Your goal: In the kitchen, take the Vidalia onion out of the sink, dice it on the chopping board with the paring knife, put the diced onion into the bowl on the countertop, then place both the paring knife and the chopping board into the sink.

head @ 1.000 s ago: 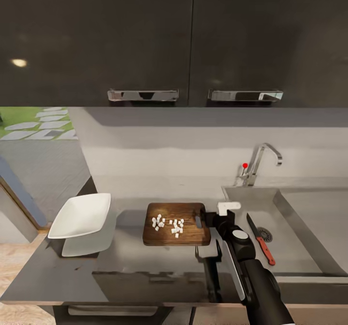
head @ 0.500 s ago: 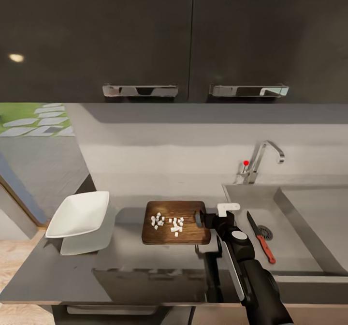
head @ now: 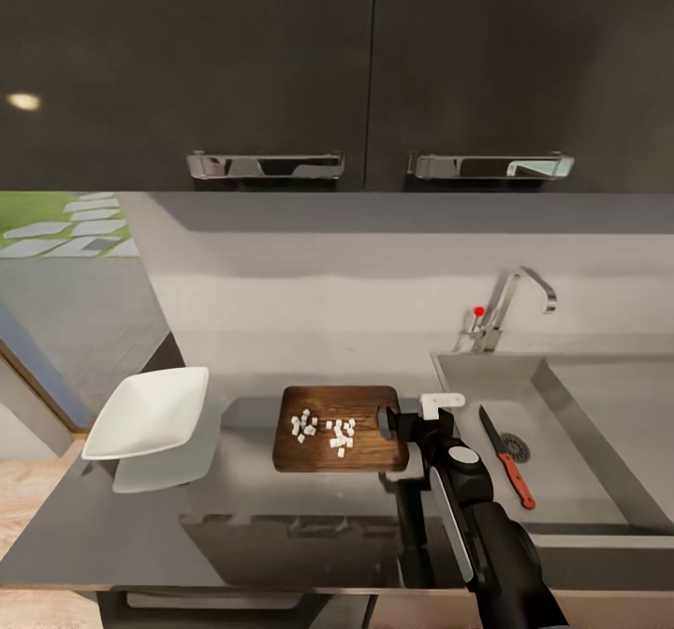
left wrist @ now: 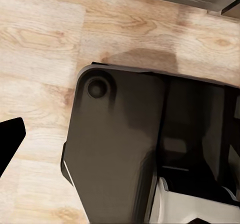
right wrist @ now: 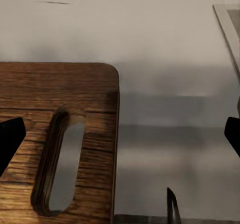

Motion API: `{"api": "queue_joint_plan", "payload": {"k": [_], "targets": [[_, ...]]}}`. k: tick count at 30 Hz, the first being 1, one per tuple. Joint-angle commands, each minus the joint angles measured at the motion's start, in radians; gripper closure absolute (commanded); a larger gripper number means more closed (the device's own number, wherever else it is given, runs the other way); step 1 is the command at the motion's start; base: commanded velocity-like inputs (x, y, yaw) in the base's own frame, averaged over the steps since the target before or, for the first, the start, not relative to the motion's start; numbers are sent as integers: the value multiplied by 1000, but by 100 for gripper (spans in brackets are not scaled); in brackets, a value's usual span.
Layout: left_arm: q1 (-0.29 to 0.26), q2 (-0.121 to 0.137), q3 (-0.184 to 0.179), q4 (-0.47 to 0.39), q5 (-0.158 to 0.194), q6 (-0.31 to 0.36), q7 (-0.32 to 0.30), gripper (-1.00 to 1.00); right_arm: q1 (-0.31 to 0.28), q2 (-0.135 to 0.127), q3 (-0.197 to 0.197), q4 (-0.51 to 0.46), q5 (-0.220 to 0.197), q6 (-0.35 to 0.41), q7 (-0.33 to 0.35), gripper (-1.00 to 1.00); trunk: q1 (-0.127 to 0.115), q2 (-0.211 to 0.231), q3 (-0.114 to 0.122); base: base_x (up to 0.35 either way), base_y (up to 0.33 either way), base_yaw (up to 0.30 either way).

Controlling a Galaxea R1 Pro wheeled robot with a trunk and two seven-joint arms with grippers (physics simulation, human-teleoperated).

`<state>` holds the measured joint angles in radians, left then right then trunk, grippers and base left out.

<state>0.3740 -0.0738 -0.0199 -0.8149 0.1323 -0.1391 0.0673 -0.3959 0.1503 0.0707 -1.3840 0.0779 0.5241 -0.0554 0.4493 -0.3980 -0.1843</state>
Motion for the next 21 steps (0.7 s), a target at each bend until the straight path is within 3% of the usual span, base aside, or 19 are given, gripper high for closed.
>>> {"api": "queue_joint_plan", "payload": {"k": [1, 21], "targets": [[0, 0, -3, -1, 10, -2, 3, -100, 0, 0, 1, -1, 8, 7, -2, -100, 1, -2, -3, 52, -5, 0], [0, 0, -2, -3, 10, -2, 3, -100, 0, 0, 1, -1, 8, 7, -3, -100, 1, -2, -36, 21, -15, 0]]}}
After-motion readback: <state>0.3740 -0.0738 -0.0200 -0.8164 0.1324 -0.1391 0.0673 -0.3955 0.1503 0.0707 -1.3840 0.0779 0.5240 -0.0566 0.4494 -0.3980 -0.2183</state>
